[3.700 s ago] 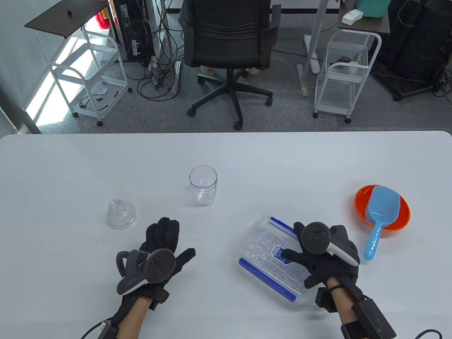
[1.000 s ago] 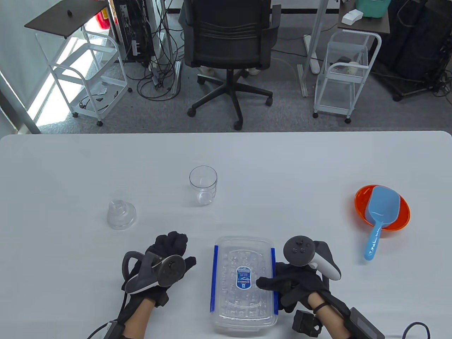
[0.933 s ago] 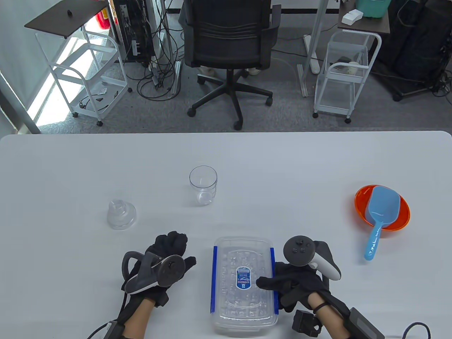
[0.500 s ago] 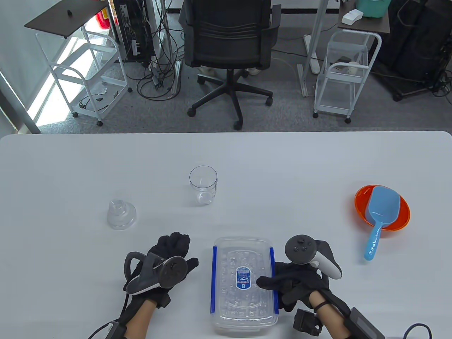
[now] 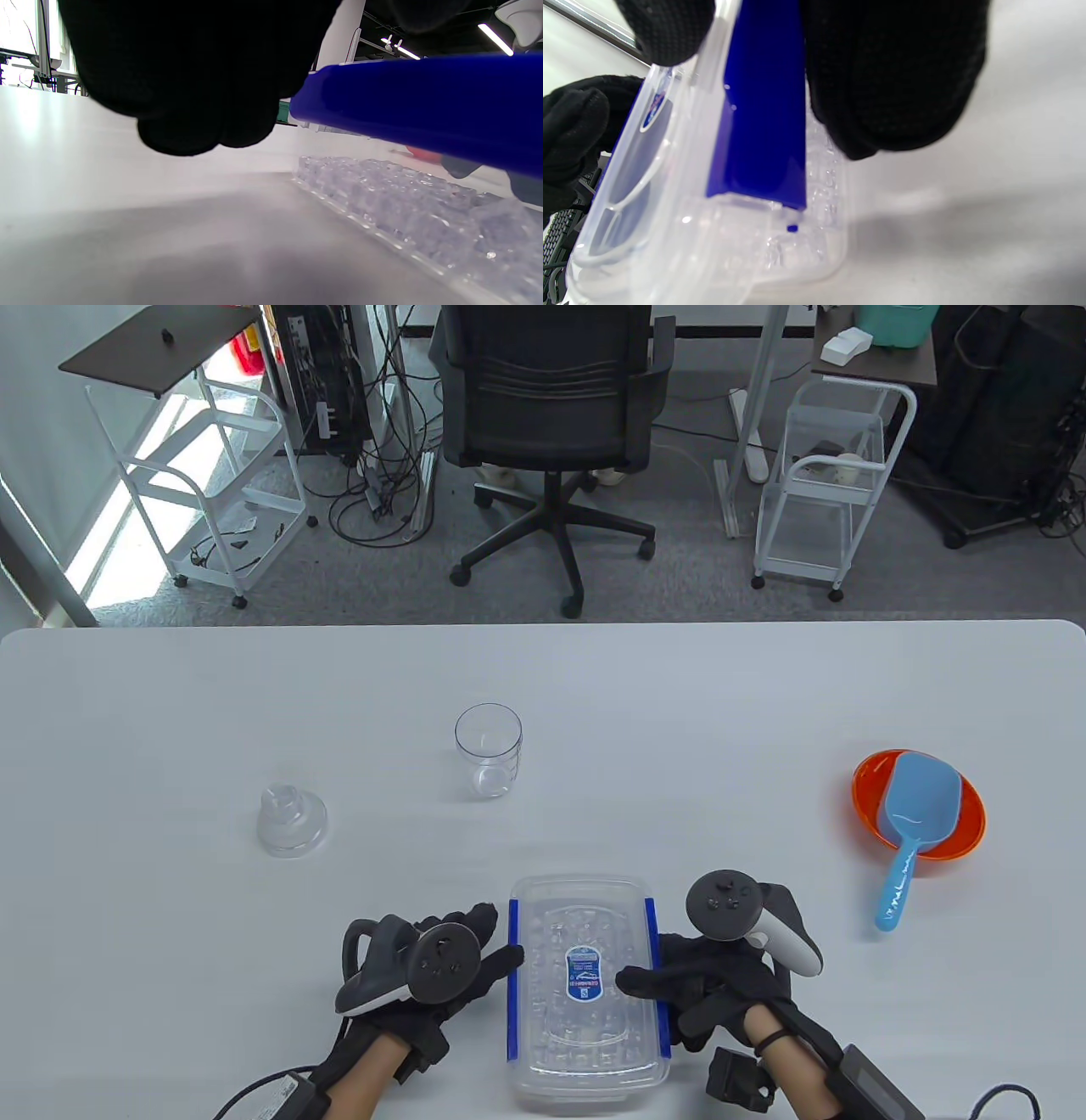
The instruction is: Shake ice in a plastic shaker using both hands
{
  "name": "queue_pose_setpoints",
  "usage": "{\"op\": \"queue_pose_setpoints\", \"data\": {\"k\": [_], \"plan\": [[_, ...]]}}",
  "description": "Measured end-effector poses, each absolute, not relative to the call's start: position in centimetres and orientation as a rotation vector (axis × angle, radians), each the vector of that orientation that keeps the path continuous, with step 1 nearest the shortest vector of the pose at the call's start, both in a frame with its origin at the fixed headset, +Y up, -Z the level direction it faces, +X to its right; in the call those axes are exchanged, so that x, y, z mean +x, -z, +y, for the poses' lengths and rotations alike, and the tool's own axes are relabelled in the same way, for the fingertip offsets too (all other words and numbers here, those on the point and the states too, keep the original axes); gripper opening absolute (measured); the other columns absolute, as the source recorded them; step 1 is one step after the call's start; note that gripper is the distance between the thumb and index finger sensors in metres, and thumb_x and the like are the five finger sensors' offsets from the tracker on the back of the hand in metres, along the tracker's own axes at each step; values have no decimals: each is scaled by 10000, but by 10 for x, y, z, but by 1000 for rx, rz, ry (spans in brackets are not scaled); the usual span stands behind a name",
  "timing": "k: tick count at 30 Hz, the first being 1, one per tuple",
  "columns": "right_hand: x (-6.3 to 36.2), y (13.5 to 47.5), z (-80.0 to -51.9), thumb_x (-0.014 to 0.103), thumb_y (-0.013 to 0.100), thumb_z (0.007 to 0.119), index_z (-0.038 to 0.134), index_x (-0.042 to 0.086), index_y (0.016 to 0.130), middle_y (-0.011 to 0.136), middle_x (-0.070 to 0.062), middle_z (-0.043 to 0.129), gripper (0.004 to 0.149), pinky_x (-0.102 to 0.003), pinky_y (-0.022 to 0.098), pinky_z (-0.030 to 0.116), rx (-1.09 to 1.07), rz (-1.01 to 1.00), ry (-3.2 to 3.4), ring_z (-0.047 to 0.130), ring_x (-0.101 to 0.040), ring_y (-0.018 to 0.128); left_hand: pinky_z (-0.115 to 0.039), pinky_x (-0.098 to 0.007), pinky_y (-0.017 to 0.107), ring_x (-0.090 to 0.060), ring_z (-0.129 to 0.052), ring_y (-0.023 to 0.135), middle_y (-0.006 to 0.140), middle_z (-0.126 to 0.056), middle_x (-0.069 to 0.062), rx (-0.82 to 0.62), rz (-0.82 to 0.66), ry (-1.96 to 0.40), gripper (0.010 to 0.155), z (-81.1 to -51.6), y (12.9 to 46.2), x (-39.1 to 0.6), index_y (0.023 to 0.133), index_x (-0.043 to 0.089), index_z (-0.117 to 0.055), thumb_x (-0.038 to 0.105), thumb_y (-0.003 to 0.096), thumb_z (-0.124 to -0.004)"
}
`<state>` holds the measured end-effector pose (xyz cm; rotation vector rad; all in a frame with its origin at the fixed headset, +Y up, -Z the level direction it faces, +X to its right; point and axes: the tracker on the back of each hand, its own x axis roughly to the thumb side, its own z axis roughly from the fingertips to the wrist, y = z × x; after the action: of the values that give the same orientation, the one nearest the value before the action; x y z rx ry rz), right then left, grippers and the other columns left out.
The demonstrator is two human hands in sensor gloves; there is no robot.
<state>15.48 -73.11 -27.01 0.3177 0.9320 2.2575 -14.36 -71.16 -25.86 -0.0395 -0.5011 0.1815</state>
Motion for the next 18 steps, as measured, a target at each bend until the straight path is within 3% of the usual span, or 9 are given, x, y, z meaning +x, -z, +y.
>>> {"op": "queue_pose_setpoints", "data": {"k": [2,8,12,18], "plan": [[157,271,-731,501,571,642,411,-261,978,690,-268,924,894,-357,223,963,318,941,-2239,1065,-356,406,-864,-437,429,-411,-1031,638,845,-983,-195,-43,-480,-237,743,-709,259,-145,995,20,-727,611,598,-516],[159,272,-731,423,576,658,441,-263,965,695,-254,925,818,-350,232,960,294,905,-2194,1064,-340,413,-871,-430,386,-412,-1049,582,802,-1004,-213,-148,-447,-419,744,-713,262,-144,976,-15,-744,591,609,-518],[158,273,-731,409,573,661,441,-257,971,692,-261,924,807,-349,234,959,287,906,-2190,1062,-341,412,-867,-431,392,-418,-1042,591,813,-987,-236,-220,-430,-426,759,-721,262,-136,980,-87,-698,560,618,-537],[160,272,-734,427,575,653,437,-247,977,704,-260,916,814,-354,243,956,272,927,-2166,1058,-344,425,-863,-431,410,-424,-1028,621,849,-959,-243,-267,-439,-366,734,-727,262,-131,1000,-95,-658,524,629,-523]]}}
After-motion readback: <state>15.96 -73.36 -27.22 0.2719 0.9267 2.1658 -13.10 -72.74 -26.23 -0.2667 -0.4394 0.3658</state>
